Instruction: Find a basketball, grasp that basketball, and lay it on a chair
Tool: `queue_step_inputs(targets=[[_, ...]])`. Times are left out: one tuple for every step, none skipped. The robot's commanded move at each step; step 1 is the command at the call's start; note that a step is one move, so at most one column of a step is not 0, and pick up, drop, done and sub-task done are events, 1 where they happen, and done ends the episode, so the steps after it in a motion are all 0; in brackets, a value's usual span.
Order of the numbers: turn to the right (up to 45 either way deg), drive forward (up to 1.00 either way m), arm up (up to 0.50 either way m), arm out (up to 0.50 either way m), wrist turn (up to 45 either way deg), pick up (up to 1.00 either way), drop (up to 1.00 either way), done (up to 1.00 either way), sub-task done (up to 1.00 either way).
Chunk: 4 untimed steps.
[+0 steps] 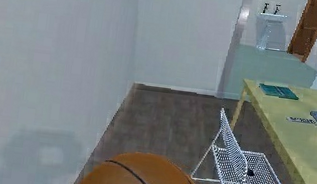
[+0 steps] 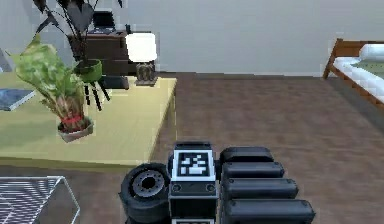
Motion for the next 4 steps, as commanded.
queue_step_inputs(targets=[[0.0, 0.95, 0.00, 0.00, 0.0, 0.00, 0.00, 0.00, 0.00], [45.0, 0.00, 0.00, 0.00, 0.0, 0.00, 0.00, 0.00, 0.00], [42.0, 0.00, 0.00, 0.00, 0.0, 0.00, 0.00, 0.00, 0.00], [-45.0, 0.00, 0.00, 0.00, 0.0, 0.00, 0.00, 0.00, 0.00]])
